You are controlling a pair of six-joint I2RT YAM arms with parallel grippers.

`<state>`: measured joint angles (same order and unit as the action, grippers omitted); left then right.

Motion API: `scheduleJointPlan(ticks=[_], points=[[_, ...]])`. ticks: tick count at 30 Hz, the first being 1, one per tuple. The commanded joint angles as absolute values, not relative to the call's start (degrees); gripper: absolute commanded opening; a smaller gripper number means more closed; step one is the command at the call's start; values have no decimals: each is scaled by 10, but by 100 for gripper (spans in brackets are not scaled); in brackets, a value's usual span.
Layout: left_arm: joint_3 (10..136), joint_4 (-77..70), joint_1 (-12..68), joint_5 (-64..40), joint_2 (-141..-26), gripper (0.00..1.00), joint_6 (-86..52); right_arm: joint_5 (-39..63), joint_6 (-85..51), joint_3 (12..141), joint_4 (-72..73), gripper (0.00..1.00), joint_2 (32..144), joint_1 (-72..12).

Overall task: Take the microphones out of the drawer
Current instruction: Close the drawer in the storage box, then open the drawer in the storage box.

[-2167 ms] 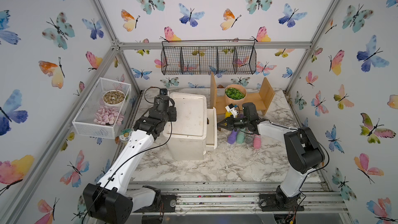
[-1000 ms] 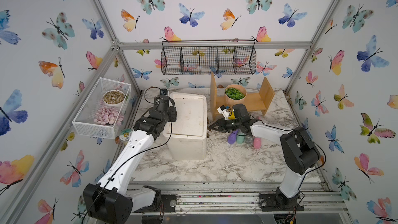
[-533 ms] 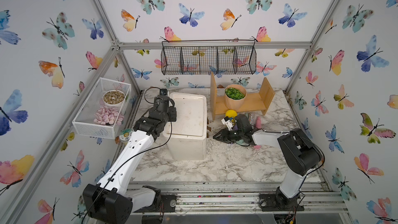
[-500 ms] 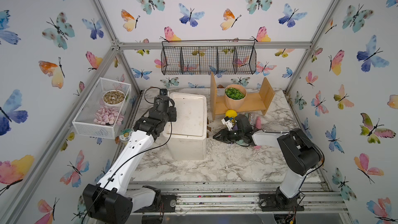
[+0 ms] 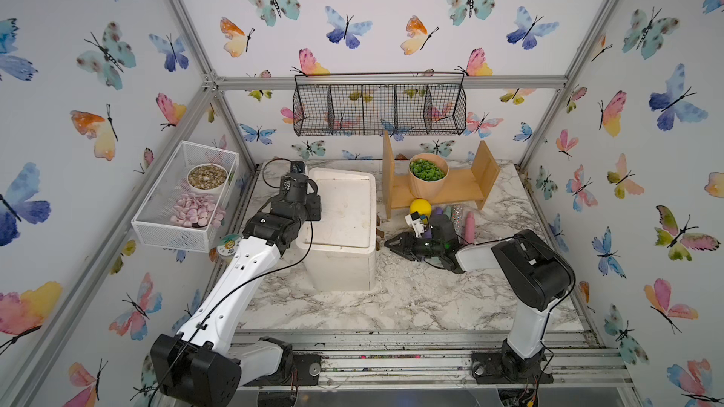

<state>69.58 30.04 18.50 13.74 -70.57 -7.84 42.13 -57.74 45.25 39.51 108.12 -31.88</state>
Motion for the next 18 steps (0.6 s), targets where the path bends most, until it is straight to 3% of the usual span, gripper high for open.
scheduleJointPlan(ticks=[1,18], points=[[666,314,188,141,-732,0,-75,405,-611,454,444,51,1102,-321],[668,312,189,137,-735,0,-79,403,-672,466,532,51,1170,-342]])
